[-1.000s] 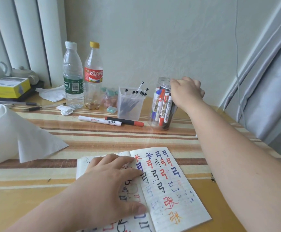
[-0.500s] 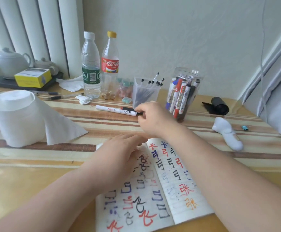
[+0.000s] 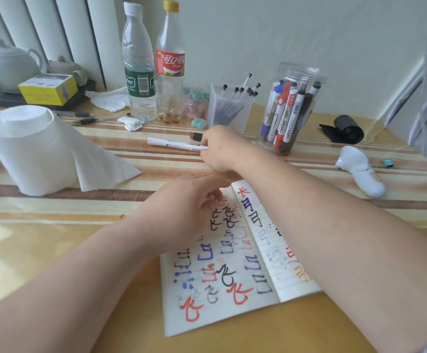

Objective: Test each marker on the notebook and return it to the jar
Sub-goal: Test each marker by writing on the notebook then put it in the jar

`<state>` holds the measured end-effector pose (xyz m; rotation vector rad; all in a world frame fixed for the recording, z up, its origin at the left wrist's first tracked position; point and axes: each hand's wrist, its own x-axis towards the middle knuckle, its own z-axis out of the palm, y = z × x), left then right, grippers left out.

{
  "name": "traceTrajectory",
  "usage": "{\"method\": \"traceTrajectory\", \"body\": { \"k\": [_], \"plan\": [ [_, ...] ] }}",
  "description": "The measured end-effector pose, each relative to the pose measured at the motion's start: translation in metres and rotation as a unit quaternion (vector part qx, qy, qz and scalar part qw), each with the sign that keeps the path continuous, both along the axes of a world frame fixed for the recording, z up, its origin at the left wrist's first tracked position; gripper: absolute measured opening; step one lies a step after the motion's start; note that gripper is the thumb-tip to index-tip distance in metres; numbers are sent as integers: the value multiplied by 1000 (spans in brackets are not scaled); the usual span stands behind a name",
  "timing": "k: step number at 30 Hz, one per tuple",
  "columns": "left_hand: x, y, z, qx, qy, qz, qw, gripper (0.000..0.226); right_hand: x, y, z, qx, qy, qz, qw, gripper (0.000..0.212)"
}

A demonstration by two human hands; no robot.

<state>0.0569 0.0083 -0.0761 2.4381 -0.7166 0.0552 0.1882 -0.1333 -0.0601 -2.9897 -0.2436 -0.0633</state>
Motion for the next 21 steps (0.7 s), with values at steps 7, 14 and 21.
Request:
{"method": "traceTrajectory", "body": {
  "k": [7, 14, 21],
  "plan": [
    [0, 2, 1, -59, 0, 80, 995, 25, -36, -36, 12, 230, -72, -27, 970, 3],
    [-3, 2, 4, -164, 3, 134, 977, 36, -109, -81, 24, 609, -59, -76, 787, 14],
    [-15, -7, 12, -79, 15, 17, 997, 16, -152, -65, 12, 703, 28, 15, 711, 10]
  ]
}}
